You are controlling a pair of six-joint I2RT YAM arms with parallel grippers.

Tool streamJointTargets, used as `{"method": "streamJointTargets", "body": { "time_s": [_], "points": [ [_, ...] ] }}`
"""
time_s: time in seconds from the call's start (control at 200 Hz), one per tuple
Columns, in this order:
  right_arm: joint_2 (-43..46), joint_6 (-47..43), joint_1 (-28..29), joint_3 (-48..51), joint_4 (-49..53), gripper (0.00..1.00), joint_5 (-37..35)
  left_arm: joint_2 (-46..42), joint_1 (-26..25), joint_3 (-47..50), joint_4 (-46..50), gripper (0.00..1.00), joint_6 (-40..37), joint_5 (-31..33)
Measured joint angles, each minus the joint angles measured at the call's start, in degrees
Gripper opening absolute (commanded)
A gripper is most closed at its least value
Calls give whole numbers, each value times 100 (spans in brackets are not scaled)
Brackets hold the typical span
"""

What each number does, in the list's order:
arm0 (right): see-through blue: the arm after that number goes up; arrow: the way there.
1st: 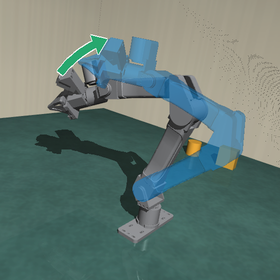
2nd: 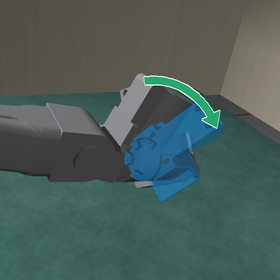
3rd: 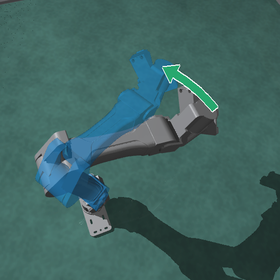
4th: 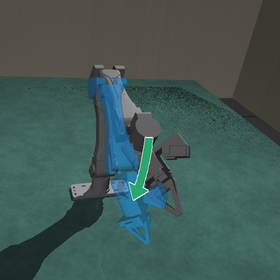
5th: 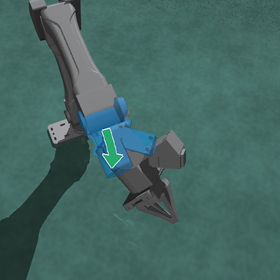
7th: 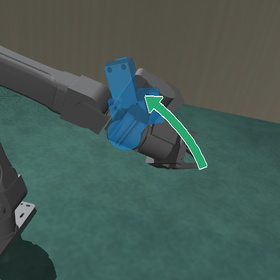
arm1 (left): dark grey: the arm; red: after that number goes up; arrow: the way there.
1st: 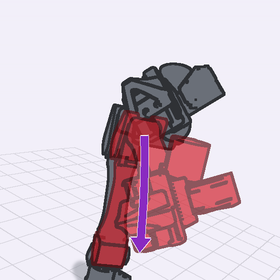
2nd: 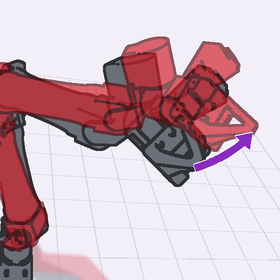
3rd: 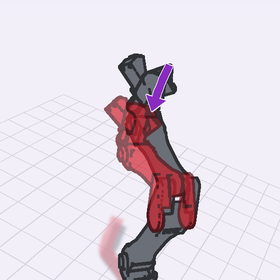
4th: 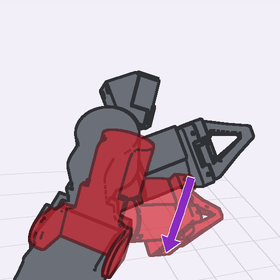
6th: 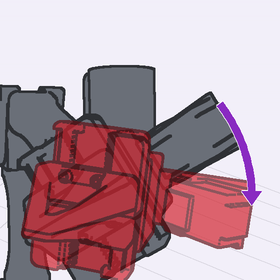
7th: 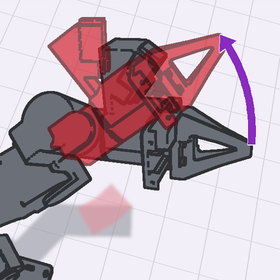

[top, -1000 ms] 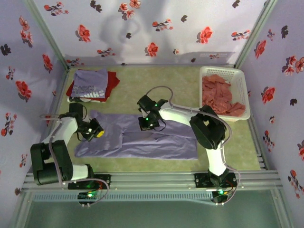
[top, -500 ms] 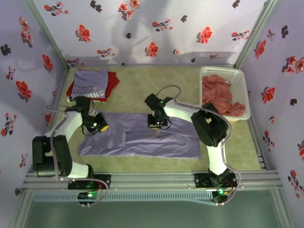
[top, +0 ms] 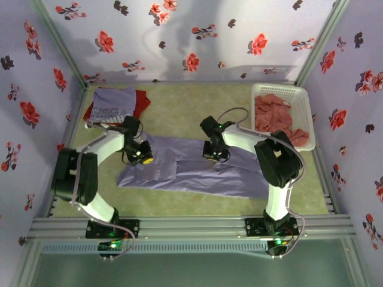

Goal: Fold and stack the t-shirts

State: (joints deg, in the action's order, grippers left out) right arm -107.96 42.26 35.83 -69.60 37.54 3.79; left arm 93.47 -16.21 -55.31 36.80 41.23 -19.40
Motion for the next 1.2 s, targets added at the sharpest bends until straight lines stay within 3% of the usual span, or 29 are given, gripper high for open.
{"method": "streamJointTargets", "body": {
  "time_s": [0.45, 0.745, 0.985, 1.095, 1.2],
  "points": [
    [479, 146, -286, 599, 7, 0, -348, 1563, -407, -1467, 308, 1, -122, 175],
    [675, 118, -289, 741, 190, 0, -273, 3248, -389, -4048, 898, 0, -643, 197],
    [1167, -175, -258, 289, 831, 3, -348, 4618, -380, -6443, 1113, 0, -804, 247],
    [1344, -286, -258, 166, 977, 3, -361, 4798, -424, -7132, 1213, 0, -798, 214],
    [1360, -284, -258, 249, 1032, 3, -284, 4516, -492, -7138, 1191, 0, -758, 157]
  ]
}}
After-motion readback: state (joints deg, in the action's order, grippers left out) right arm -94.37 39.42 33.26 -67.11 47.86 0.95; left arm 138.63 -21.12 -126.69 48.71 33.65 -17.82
